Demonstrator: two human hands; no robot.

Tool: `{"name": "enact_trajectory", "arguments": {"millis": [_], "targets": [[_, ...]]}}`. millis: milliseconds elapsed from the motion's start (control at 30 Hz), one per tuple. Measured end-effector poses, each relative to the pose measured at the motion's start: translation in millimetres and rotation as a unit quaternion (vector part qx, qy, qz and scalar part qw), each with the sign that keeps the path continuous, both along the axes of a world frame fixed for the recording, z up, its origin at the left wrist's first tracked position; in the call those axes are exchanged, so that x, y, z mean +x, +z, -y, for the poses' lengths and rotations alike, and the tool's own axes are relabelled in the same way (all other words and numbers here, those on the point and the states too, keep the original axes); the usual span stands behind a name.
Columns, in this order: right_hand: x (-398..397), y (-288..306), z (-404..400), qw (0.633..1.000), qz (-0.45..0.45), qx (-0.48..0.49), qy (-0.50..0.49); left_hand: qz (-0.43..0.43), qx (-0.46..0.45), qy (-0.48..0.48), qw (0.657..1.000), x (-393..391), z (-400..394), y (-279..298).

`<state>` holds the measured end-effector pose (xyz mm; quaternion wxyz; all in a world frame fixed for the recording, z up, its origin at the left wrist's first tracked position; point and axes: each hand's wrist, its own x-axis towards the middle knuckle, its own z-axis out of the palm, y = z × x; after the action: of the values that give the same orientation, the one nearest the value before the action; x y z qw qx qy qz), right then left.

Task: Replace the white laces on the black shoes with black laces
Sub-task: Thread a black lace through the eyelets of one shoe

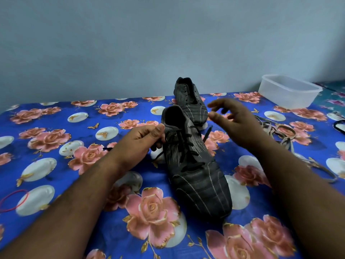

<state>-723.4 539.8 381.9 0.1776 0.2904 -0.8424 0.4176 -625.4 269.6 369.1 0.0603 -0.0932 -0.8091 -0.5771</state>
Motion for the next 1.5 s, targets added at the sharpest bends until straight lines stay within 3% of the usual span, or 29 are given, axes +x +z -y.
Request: {"name": "enact_trajectory", "arguments": {"millis": [67,167,600,833,1000,1133,1300,1500], "targets": [[14.0,2.6,11.3,0.996,-0.004,0.044,0.079,0.000,0.006,-0.022,1.000,1.2,-0.8,-0.8],[19.4,0.7,18.7,0.991,-0.041,0.060,0.115,0.005,0.017,-0.038,0.999,0.8,-2.0,-2.1],[-4.9,-8.6,1.9,0.995,-0.081,0.059,0.017,-0.013,-0.060,-0.023,0.998,-1.2,3.8,-3.5],[-6.1,-8.2,0.0,0.994,-0.076,0.071,-0.017,-0.051,0.016,-0.009,0.999,0.0,5.5,2.3],[-8.7,-10.3,-0.9,0.994,-0.068,0.080,-0.036,-0.023,0.024,-0.004,0.999,-1.7,13.2,1.3],[-7.2,-11.0,1.4,0.996,-0.056,0.068,0.000,-0.013,0.046,-0.023,0.999,-2.4,9.1,-2.2],[1.4,-8.5,7.5,0.992,-0.056,0.075,0.081,-0.020,0.001,-0.024,1.000,-1.8,3.3,-2.7],[5.0,-9.1,16.5,0.988,-0.097,0.078,0.096,-0.028,-0.017,-0.023,0.999,-1.2,0.7,-2.4]]}}
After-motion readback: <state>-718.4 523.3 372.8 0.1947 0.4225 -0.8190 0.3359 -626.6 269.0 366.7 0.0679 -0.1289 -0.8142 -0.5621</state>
